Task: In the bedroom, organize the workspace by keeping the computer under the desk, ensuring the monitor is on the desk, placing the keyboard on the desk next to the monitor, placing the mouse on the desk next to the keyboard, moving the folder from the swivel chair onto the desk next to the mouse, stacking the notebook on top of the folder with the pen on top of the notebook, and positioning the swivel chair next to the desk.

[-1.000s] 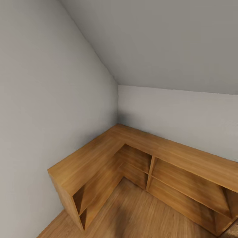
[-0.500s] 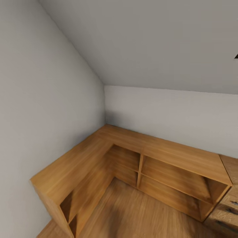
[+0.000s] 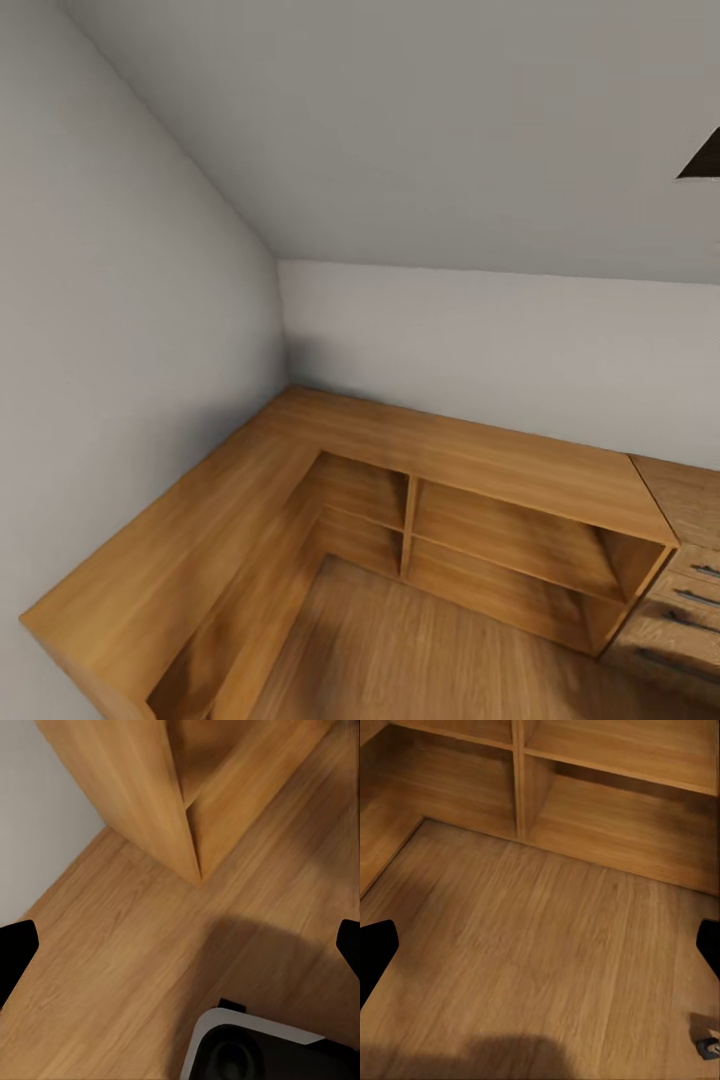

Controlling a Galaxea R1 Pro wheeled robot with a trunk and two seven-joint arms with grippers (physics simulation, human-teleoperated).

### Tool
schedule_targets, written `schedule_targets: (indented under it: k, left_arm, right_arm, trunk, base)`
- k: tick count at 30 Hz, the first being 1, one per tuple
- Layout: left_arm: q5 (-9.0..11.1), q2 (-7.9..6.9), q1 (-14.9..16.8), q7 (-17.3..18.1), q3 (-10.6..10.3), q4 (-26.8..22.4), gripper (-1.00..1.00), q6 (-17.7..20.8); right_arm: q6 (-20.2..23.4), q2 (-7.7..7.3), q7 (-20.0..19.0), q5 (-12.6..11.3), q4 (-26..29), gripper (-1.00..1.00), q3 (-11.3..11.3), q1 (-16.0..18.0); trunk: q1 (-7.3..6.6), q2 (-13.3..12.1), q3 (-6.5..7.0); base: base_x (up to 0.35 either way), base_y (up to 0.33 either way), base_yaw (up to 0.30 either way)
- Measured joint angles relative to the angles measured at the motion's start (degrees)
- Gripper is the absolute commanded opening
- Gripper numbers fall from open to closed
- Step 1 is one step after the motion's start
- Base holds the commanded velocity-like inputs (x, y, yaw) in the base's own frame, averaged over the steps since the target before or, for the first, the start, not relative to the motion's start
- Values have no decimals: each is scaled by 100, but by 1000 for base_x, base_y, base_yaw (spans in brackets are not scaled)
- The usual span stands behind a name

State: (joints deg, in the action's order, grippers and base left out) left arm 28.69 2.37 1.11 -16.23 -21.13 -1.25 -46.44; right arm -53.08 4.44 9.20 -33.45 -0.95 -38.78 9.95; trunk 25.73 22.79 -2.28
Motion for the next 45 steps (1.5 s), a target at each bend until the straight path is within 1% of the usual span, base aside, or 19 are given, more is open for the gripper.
schedule_targets:
  k: [40, 45]
  left_arm:
    - [0, 0, 0, -1, 0, -1, 100, 14]
    - [0, 0, 0, -1, 0, -1, 100, 15]
  right_arm:
    - [10, -3, 2, 1, 0, 100, -2, 0]
    - [88, -2, 4, 3, 0, 100, -2, 0]
  trunk:
    - [1, 0, 0]
    - [1, 0, 0]
  base:
    - [7, 7, -288]
    - [0, 0, -296]
